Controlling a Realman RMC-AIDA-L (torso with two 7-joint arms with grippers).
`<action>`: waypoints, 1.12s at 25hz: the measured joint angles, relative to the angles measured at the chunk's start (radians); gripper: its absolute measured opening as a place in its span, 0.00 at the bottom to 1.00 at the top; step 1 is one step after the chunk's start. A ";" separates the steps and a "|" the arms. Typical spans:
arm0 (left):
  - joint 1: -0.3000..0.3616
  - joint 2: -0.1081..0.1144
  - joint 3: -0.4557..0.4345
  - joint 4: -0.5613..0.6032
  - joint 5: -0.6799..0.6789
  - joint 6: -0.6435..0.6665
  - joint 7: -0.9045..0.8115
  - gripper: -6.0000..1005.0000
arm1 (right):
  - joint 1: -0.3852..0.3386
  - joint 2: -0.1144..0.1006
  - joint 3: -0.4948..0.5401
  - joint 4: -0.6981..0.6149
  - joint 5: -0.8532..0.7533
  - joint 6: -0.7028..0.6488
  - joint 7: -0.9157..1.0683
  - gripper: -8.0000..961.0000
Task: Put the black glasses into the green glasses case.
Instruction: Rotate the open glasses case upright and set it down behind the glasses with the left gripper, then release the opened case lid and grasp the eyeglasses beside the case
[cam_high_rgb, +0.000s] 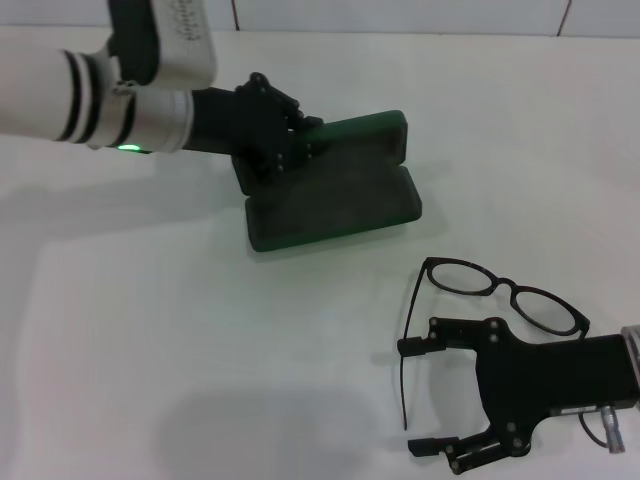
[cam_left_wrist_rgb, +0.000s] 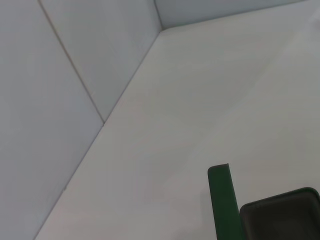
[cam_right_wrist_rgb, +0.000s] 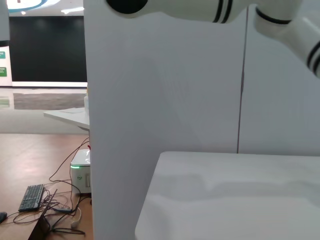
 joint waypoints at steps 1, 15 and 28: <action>-0.013 0.000 0.004 -0.020 0.002 -0.012 0.006 0.19 | -0.001 0.000 0.000 0.000 0.000 -0.001 0.000 0.90; 0.000 0.002 0.070 -0.034 -0.107 0.010 0.064 0.21 | -0.029 0.000 0.010 -0.008 0.034 -0.013 -0.001 0.89; 0.179 0.002 0.001 0.006 -0.540 0.021 -0.050 0.49 | -0.176 -0.013 0.124 -0.656 -0.190 0.124 0.622 0.89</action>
